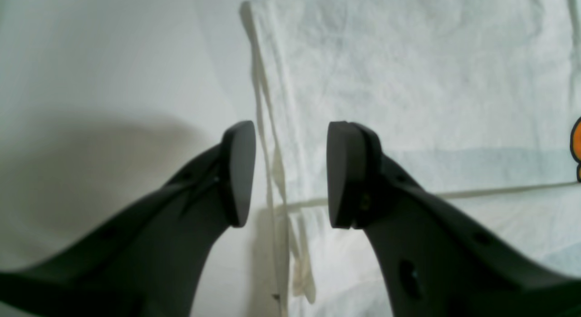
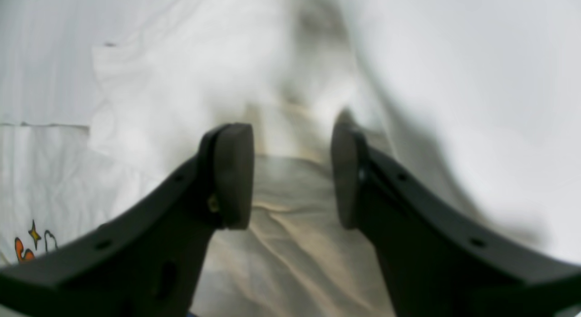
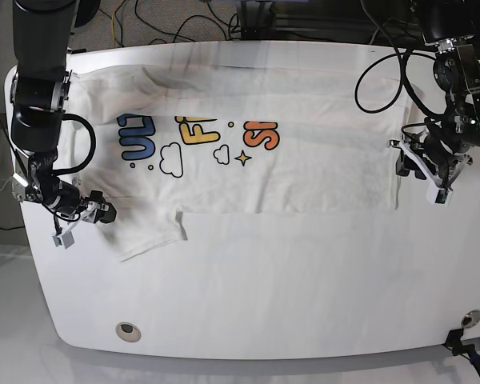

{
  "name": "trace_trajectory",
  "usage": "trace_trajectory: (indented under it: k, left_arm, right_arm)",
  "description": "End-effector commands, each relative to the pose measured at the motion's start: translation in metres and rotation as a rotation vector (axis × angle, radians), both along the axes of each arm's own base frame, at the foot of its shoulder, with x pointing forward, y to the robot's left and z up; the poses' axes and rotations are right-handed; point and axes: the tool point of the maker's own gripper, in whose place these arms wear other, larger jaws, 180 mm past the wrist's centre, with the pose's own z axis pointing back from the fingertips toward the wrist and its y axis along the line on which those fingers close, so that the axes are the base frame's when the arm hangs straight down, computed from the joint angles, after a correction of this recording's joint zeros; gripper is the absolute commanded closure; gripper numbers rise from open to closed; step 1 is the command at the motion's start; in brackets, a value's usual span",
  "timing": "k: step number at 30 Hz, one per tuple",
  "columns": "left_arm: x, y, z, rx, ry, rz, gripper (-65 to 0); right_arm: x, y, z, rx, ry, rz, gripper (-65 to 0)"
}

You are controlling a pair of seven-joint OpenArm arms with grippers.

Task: Fold the T-shirt properly
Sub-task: 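Grasp the shirt's side edges with both grippers, then drag the shirt's side with the right gripper toward the table edge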

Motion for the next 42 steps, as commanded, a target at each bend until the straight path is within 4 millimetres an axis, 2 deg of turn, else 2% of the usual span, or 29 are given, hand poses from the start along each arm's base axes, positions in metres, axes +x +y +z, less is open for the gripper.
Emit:
trace_trajectory:
  k: [1, 6, 7, 11, 12, 15, 17, 20, 22, 26, 32, 36, 37, 38, 42]
  left_arm:
    - [0.009, 0.003, 0.014, 0.008, -0.050, -0.004, -24.1]
    - [0.009, 0.005, 0.014, 0.013, -0.047, -0.004, -24.1]
    - [0.007, 0.004, 0.013, 0.008, -0.045, -0.001, -24.0]
    - [0.010, 0.003, 0.015, 0.006, -0.055, -0.002, -23.9]
    - [0.010, 0.004, 0.015, 0.004, -0.055, -0.002, -24.0]
    - [0.010, 0.004, 0.016, 0.008, -0.049, -0.001, -24.2]
    - [0.010, 0.004, 0.014, 0.008, -0.051, -0.002, -24.6]
    - [0.010, 0.004, 0.015, 0.008, -0.060, -0.002, -25.1]
    - [0.011, 0.003, 0.017, 0.007, -0.068, -0.002, -25.3]
    - [0.011, 0.001, 0.016, 0.003, -0.066, -0.008, -25.1]
    - [0.010, 0.000, 0.017, 0.006, -0.067, -0.009, -25.0]
    - [0.009, -0.001, 0.019, 0.010, -0.068, -0.018, -24.7]
    - [0.009, 0.003, 0.019, 0.004, -0.067, 0.002, -24.2]
    - [0.009, 0.006, 0.019, 0.004, -0.067, 0.011, -24.4]
    - [0.009, 0.013, 0.020, 0.000, -0.070, 0.032, -23.8]
  right_arm:
    - [-0.004, -0.015, -0.001, -0.054, 0.040, -0.026, -27.5]
    - [-0.004, -0.015, -0.004, -0.075, 0.051, -0.031, -27.0]
    - [-0.019, -0.015, -0.012, -0.085, 0.105, 0.011, -23.0]
    - [-0.033, -0.028, -0.015, -0.105, 0.165, 0.020, -2.0]
    - [-0.036, -0.033, -0.014, -0.111, 0.178, 0.018, 0.0]
    - [-0.039, -0.063, 0.000, -0.124, 0.161, -0.024, -1.3]
    - [-0.037, -0.081, 0.016, -0.114, 0.128, -0.064, -6.1]
    - [-0.020, -0.094, 0.047, -0.056, 0.019, -0.138, -17.3]
    - [-0.010, -0.102, 0.066, -0.018, -0.057, -0.194, -22.1]
    - [-0.001, -0.118, 0.091, 0.018, -0.150, -0.275, -22.8]
    - [-0.001, -0.125, 0.116, -0.064, -0.199, -0.225, -23.0]
    - [-0.009, -0.115, 0.131, -0.202, -0.216, -0.098, -28.0]
    - [-0.007, -0.126, 0.126, -0.151, -0.219, -0.148, -25.4]
    - [-0.010, -0.128, 0.125, -0.148, -0.214, -0.139, -25.3]
    - [-0.017, -0.122, 0.122, -0.118, -0.200, -0.081, -25.1]
